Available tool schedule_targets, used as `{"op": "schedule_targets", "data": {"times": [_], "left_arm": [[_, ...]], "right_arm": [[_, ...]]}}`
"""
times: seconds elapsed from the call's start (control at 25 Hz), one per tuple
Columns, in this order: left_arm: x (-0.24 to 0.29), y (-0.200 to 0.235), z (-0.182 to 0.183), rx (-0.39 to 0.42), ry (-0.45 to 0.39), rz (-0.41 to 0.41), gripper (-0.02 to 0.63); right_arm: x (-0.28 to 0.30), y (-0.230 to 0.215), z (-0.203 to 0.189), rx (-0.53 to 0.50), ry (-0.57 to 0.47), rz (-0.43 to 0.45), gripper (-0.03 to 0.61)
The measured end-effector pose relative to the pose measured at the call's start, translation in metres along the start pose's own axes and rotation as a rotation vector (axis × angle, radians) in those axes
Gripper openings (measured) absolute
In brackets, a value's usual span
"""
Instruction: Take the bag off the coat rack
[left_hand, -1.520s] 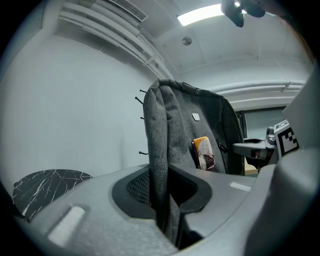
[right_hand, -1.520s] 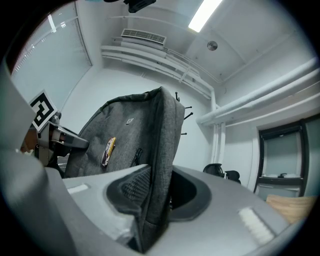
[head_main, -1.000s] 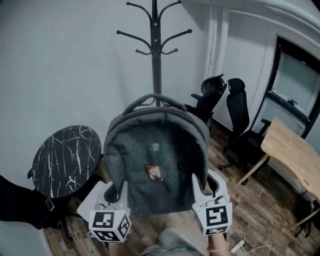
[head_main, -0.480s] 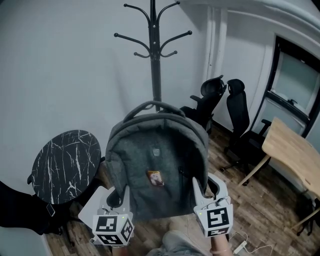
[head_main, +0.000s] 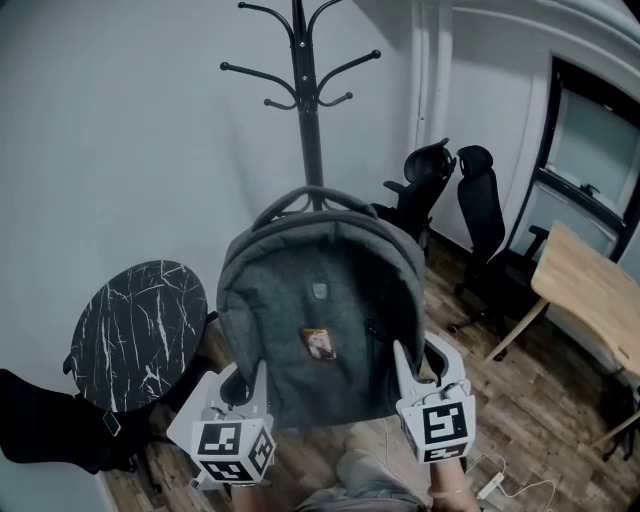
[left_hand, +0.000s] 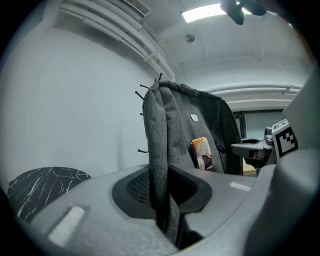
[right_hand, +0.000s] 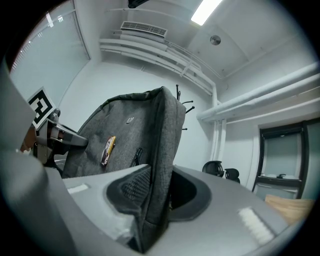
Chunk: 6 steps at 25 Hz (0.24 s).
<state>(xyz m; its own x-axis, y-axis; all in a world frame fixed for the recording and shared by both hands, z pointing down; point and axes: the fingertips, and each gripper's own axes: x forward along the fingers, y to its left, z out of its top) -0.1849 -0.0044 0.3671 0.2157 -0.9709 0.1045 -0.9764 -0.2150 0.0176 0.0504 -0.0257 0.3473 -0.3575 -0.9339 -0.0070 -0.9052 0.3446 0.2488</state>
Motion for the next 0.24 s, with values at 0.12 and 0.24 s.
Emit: {"op": "schedule_targets", "data": {"times": [0.12,0.24], "left_arm": [[0.006,0.000,0.007,0.008,-0.002,-0.009,0.069],[0.013,0.003,0.014,0.015,-0.009,-0.012,0.069]], "right_arm": [[0.005,-0.005,0.004,0.000,-0.005,-0.009,0.099],[0.010,-0.007,0.008,0.000,-0.009,-0.015,0.098]]}}
